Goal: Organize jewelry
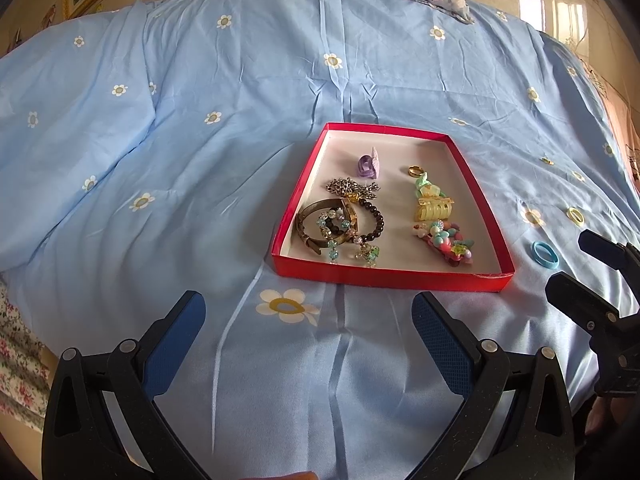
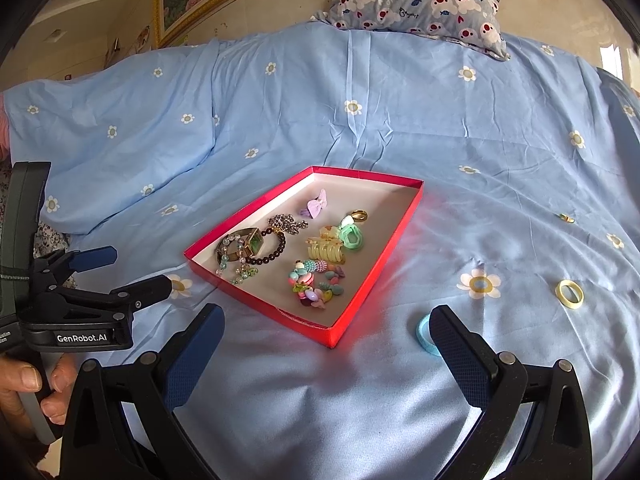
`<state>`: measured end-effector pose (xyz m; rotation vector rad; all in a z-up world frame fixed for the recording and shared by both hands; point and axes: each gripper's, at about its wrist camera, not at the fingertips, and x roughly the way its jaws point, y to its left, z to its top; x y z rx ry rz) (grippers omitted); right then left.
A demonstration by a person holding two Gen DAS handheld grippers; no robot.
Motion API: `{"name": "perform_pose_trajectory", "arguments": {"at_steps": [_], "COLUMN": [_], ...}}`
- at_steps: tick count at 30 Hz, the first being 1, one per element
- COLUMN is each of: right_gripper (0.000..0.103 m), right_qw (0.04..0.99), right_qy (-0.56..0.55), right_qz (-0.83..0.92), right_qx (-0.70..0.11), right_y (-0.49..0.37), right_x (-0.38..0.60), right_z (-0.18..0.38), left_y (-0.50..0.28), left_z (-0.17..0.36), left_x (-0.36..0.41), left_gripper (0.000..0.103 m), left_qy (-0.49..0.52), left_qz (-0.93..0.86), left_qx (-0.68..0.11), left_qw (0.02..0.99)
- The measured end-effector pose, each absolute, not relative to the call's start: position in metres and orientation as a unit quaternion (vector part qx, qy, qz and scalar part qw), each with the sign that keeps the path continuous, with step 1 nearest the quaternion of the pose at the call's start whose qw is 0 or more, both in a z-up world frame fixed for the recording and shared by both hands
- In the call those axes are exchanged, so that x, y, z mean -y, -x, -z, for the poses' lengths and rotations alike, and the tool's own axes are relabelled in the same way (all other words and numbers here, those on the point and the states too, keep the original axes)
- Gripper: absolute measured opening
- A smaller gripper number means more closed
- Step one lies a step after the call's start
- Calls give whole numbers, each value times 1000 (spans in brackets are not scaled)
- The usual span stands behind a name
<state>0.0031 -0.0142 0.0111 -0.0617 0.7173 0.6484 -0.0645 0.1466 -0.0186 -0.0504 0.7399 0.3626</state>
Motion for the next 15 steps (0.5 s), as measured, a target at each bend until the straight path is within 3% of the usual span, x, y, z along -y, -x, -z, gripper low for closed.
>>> {"name": "perform_pose_trajectory", "arguments": {"at_steps": [15], "right_gripper": [103], "right_qw": [885], "right_qy": [30], "right_qz": [-313], "right_qx": [-343], "right_y": [-3], "right_x": [14], "right_z": [-12], "left_y": [63], "left_z": [19], "left_x": [-145], "left_gripper": [103], "left_qy": [22], "left_qz": [-174], "left_qx": [-361], "left_qw": [916]}}
